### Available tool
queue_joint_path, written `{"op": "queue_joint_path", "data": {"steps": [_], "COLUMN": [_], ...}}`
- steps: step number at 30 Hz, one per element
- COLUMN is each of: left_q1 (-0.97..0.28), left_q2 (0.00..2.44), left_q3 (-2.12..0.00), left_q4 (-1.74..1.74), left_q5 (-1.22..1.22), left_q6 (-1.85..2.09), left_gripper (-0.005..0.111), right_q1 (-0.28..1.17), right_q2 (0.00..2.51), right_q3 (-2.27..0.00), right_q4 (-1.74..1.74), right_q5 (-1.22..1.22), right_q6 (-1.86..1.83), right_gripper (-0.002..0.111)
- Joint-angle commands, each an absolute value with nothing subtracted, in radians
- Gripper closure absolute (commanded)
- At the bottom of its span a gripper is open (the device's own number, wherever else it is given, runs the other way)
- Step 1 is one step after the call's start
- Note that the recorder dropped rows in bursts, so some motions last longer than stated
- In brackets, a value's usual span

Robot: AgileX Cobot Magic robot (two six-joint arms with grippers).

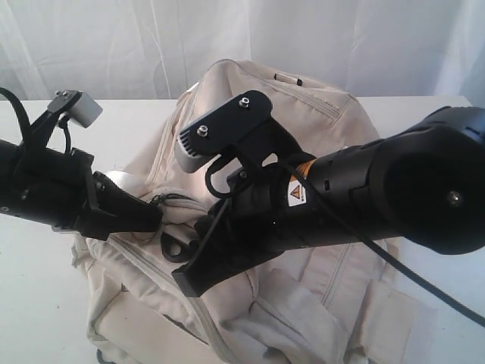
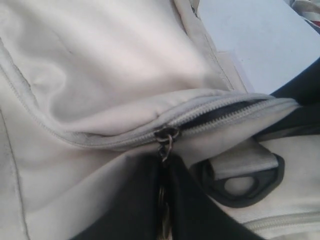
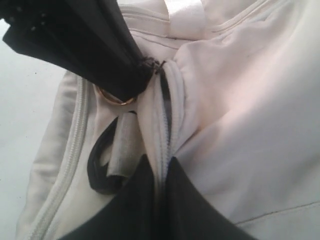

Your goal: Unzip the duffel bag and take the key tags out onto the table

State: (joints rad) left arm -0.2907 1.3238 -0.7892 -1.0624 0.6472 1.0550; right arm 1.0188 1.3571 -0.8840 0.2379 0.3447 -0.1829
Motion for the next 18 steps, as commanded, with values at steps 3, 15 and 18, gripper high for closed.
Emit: {"op": "queue_joint_path", "data": {"steps": [3, 15, 18], "left_q1": [-0.291, -0.291, -0.291], "left_q2": [1.313, 1.250, 1.250], "left_q3": [-0.782, -0.911, -0.942], "left_q4": [-0.987, -0.610, -0.415], "left_q5": [0.635, 0.689, 0.674], "left_q6": [1.023, 0.765, 0.602], "left_gripper": [0.107, 0.107, 0.107], "right_q1": [1.016, 1.016, 1.016], "right_q2": [1.340, 1.340, 1.340], "right_q3": [-0.886, -0.886, -0.886], "right_q4": [0.222, 0.210, 0.210], "right_q5": [0.384, 0.452, 0.471], "right_q6": [-0.179, -0.179, -0.179], "right_gripper": [0.108, 0.108, 0.108]}}
